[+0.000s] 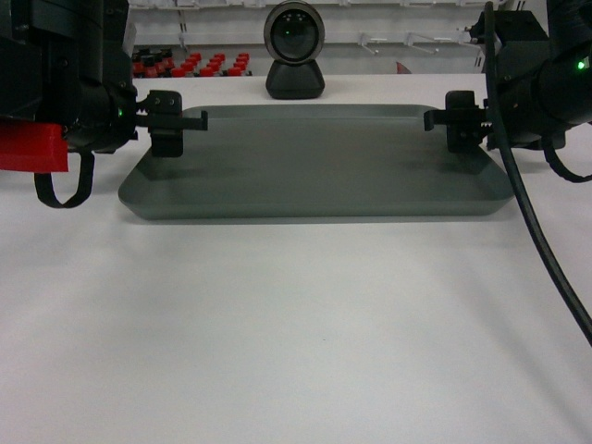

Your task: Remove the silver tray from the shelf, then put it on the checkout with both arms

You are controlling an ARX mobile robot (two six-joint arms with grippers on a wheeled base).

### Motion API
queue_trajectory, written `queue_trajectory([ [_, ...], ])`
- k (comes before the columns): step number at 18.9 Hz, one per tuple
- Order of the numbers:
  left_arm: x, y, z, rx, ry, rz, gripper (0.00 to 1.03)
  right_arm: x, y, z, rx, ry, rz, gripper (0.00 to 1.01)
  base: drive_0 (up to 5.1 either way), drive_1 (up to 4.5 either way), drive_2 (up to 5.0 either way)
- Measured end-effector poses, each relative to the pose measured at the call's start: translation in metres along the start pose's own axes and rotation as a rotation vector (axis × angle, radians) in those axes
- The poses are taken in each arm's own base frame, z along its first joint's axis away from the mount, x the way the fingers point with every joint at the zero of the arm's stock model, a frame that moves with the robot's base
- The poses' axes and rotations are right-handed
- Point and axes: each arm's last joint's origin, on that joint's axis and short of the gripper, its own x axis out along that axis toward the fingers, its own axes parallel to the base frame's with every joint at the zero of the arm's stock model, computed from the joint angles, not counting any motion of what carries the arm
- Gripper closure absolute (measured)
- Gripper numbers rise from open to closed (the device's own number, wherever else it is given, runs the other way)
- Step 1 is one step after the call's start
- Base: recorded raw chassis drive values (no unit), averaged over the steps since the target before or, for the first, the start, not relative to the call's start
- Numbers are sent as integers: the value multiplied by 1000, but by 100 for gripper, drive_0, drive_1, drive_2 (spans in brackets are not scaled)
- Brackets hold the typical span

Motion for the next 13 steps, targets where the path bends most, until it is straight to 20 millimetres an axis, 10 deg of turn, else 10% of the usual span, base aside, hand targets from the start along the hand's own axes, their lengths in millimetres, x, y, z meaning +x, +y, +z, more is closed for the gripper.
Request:
queue_trajectory([
  [6, -37, 5, 47, -102, -185, -61, 5, -15, 1, 15, 33, -118, 6, 1, 0, 0, 0],
  [13, -122, 56, 67, -219, -341, -33, 5, -110, -1, 38, 56, -503, 31, 3, 0, 0, 0],
])
